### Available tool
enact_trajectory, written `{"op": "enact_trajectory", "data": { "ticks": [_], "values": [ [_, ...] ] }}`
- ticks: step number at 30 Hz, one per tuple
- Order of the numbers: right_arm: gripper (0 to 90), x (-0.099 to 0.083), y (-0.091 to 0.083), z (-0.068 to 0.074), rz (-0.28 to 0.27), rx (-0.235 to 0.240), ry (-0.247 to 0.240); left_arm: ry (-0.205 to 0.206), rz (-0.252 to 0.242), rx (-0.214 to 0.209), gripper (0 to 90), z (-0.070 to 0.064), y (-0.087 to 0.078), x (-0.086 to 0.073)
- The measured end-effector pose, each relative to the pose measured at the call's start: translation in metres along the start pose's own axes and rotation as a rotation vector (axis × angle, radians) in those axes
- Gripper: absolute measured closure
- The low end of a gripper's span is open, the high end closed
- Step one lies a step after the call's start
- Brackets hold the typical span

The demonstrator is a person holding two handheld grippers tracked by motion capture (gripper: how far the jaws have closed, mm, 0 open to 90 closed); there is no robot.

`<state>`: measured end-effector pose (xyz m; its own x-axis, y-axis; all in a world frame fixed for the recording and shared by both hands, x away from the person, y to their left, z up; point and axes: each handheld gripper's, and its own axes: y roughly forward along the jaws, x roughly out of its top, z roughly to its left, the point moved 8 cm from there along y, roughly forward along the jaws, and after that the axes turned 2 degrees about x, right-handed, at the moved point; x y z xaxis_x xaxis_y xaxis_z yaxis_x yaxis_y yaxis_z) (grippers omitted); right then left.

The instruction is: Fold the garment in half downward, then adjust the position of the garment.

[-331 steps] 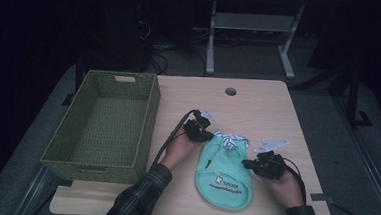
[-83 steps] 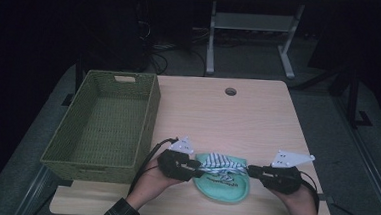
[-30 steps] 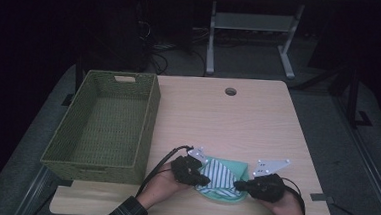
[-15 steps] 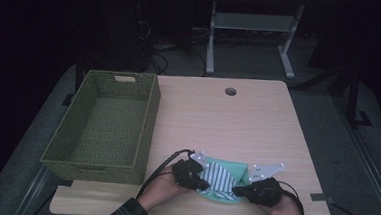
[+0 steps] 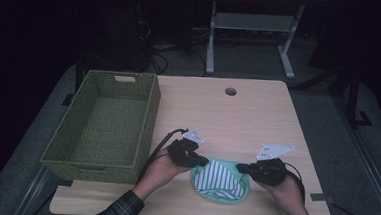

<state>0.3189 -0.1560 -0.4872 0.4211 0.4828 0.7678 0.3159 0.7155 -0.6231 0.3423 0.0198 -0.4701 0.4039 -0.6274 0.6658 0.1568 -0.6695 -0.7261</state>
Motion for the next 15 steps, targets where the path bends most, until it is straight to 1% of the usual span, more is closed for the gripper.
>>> {"op": "enact_trajectory", "data": {
  "ticks": [3, 4, 5, 6, 7, 9, 10, 11, 12, 13, 14, 15],
  "values": [
    [90.0, 0.004, 0.003, -0.008, 0.003, -0.018, -0.001, -0.009, -0.007, 0.031, 88.8, 0.011, 0.002, 0.004],
    [90.0, 0.006, 0.005, -0.011, 0.006, -0.024, 0.001, -0.012, -0.009, 0.036, 88.8, 0.014, 0.004, 0.004],
    [90.0, 0.007, 0.007, -0.013, 0.006, -0.028, 0.003, -0.025, -0.010, 0.040, 88.7, 0.017, 0.006, 0.005],
    [90.0, 0.008, 0.009, -0.016, 0.007, -0.029, 0.005, -0.023, -0.006, 0.043, 88.8, 0.019, 0.009, 0.005],
    [90.0, 0.008, 0.011, -0.018, 0.015, -0.030, 0.017, -0.028, 0.003, 0.044, 88.8, 0.021, 0.013, 0.004],
    [90.0, 0.006, 0.019, -0.021, 0.032, -0.024, 0.021, -0.034, 0.012, 0.046, 88.7, 0.023, 0.019, 0.002],
    [90.0, 0.004, 0.021, -0.022, 0.041, -0.021, 0.022, -0.038, 0.018, 0.046, 88.8, 0.025, 0.023, 0.000],
    [90.0, 0.002, 0.025, -0.022, 0.056, -0.016, 0.021, -0.033, 0.029, 0.045, 88.8, 0.026, 0.024, -0.001],
    [90.0, 0.000, 0.029, -0.022, 0.068, -0.014, 0.023, -0.041, 0.026, 0.049, 88.8, 0.027, 0.027, -0.001],
    [90.0, -0.002, 0.031, -0.022, 0.081, -0.014, 0.025, -0.043, 0.034, 0.050, 88.9, 0.027, 0.029, -0.003],
    [90.0, -0.005, 0.035, -0.022, 0.098, -0.018, 0.022, -0.022, 0.056, 0.057, 89.0, 0.028, 0.031, -0.005],
    [90.0, -0.008, 0.037, -0.021, 0.111, -0.023, 0.021, -0.025, 0.058, 0.061, 89.1, 0.028, 0.033, -0.006]
  ]
}}
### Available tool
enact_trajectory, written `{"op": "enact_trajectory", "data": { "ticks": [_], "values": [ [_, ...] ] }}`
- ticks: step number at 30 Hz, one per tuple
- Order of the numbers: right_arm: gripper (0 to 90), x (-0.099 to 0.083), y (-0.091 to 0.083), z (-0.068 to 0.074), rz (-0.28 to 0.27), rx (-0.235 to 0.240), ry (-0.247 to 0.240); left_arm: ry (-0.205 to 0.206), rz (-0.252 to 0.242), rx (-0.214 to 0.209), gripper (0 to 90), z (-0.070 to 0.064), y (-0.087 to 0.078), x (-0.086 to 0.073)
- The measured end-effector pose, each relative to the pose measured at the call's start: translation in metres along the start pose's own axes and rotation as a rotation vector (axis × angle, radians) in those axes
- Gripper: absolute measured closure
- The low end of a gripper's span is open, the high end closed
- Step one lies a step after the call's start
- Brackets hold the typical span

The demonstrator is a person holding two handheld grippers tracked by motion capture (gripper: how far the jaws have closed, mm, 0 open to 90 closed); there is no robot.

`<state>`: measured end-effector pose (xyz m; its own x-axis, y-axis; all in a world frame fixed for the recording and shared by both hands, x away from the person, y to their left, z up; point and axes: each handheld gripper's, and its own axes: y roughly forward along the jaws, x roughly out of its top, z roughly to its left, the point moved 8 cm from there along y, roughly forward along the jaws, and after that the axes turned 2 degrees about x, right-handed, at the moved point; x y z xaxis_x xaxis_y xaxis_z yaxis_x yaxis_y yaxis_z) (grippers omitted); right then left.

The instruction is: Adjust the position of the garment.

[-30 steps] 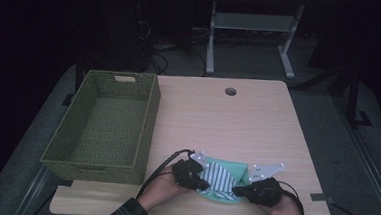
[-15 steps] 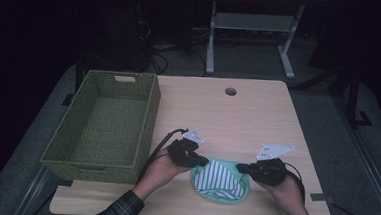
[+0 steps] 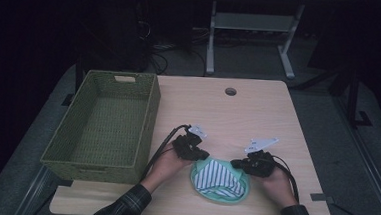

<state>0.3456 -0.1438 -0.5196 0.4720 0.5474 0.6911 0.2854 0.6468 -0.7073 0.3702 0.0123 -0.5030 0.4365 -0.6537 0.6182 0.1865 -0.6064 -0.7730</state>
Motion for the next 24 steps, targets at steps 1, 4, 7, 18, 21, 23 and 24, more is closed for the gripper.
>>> {"op": "enact_trajectory", "data": {
  "ticks": [1, 4, 7, 18, 21, 23, 24],
  "values": [
    [90.0, -0.001, 0.002, 0.000, 0.005, 0.001, -0.007, 0.006, 0.021, 0.004, 89.2, 0.000, 0.003, -0.003],
    [90.0, -0.002, 0.004, 0.001, 0.017, -0.004, -0.007, 0.032, 0.044, 0.019, 89.5, 0.000, 0.011, -0.007],
    [90.0, -0.004, 0.004, 0.000, 0.021, -0.005, 0.003, 0.036, 0.044, 0.026, 89.6, 0.000, 0.010, -0.006],
    [90.0, 0.016, -0.006, -0.006, -0.050, -0.016, -0.009, 0.023, -0.112, -0.057, 89.5, -0.034, -0.025, 0.005],
    [90.0, 0.023, -0.001, -0.007, -0.048, -0.011, -0.011, 0.032, -0.114, -0.084, 89.6, -0.047, -0.027, -0.001],
    [90.0, 0.026, 0.003, -0.008, -0.047, -0.007, -0.017, 0.030, -0.116, -0.107, 89.6, -0.055, -0.028, -0.005],
    [90.0, 0.027, 0.005, -0.009, -0.044, -0.007, -0.016, 0.028, -0.119, -0.116, 89.6, -0.059, -0.029, -0.007]
  ]
}}
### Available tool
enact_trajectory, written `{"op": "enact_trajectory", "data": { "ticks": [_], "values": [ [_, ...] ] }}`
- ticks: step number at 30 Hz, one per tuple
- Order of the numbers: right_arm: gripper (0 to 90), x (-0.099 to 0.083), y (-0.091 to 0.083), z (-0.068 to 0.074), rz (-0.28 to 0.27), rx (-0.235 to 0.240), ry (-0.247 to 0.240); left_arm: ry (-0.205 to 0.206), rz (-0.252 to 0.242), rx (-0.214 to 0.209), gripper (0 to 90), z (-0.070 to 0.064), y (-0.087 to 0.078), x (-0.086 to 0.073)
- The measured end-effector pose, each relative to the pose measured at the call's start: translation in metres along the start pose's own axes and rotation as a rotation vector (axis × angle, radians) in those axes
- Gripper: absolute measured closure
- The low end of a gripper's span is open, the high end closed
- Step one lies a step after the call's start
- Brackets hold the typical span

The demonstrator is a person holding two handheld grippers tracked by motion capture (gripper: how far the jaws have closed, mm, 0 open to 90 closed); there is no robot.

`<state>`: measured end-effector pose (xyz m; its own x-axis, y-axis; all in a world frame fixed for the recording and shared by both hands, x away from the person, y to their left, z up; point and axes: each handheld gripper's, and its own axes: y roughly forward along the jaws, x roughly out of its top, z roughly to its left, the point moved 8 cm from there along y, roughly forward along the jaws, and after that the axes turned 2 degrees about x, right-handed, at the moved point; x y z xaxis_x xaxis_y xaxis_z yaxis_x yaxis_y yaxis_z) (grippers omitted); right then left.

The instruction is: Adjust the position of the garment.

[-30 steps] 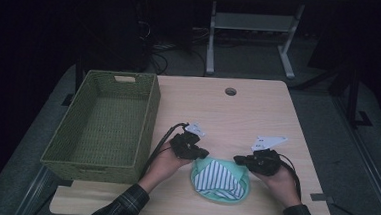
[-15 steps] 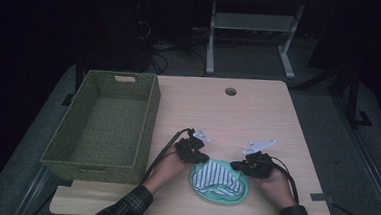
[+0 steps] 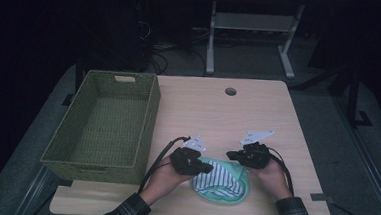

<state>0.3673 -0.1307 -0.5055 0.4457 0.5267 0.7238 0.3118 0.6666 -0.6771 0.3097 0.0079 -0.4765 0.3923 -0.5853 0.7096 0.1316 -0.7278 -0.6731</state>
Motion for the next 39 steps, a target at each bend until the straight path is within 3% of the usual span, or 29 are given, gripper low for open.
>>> {"op": "enact_trajectory", "data": {
  "ticks": [7, 18, 24, 31, 33, 39],
  "values": [
    [90.0, 0.007, 0.013, -0.005, -0.001, 0.018, 0.010, 0.012, 0.015, -0.048, 89.6, -0.026, 0.003, -0.013],
    [90.0, 0.004, 0.020, -0.004, 0.020, 0.031, 0.005, 0.062, 0.117, -0.123, 89.6, -0.056, 0.032, -0.031],
    [90.0, 0.002, 0.023, -0.003, 0.033, 0.038, -0.006, 0.085, 0.151, -0.099, 89.6, -0.055, 0.039, -0.036],
    [89.9, -0.002, 0.025, -0.003, 0.064, 0.036, -0.008, 0.119, 0.177, -0.038, 89.6, -0.048, 0.041, -0.039],
    [89.9, -0.004, 0.025, -0.005, 0.065, 0.031, -0.022, 0.115, 0.177, -0.024, 89.6, -0.043, 0.039, -0.039],
    [89.9, -0.007, 0.020, -0.007, 0.067, 0.025, 0.000, 0.099, 0.179, 0.011, 89.6, -0.026, 0.033, -0.039]
  ]
}}
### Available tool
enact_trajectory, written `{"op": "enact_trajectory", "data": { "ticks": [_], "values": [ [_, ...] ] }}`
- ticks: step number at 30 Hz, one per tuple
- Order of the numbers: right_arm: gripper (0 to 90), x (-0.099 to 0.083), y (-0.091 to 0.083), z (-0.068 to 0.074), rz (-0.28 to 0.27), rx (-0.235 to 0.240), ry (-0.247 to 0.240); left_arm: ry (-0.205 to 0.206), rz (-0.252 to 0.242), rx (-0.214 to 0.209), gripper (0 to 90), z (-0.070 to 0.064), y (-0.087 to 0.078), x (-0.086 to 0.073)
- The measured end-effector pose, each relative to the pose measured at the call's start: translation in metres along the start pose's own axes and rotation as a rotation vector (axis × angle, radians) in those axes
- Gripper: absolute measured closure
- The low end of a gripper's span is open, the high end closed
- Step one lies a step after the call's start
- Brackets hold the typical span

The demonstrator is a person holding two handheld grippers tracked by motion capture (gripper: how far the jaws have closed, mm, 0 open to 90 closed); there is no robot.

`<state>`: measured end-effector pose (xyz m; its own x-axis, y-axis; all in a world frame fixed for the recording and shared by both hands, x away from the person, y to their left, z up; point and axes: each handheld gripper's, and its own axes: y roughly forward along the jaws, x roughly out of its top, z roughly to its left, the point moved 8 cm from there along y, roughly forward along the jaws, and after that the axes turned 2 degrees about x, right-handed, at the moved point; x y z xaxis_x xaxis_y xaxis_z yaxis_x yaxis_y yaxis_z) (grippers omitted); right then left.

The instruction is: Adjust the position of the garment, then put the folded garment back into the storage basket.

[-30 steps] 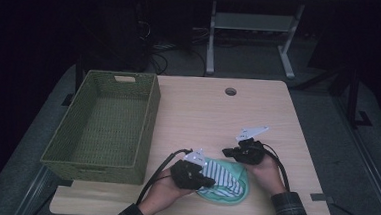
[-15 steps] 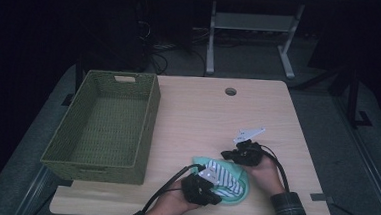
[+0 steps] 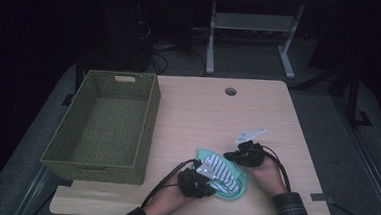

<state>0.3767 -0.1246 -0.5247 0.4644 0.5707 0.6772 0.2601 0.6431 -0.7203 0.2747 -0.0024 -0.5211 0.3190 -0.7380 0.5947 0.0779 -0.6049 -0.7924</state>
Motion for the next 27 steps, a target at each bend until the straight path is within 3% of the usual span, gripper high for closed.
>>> {"op": "enact_trajectory", "data": {
  "ticks": [9, 27],
  "values": [
    [89.9, -0.008, -0.009, -0.004, -0.001, -0.012, 0.019, -0.051, -0.003, 0.052, 89.5, 0.027, -0.009, -0.004],
    [89.9, -0.022, -0.020, 0.006, 0.024, -0.001, 0.020, -0.089, -0.017, 0.126, 88.9, 0.064, -0.019, -0.004]
  ]
}}
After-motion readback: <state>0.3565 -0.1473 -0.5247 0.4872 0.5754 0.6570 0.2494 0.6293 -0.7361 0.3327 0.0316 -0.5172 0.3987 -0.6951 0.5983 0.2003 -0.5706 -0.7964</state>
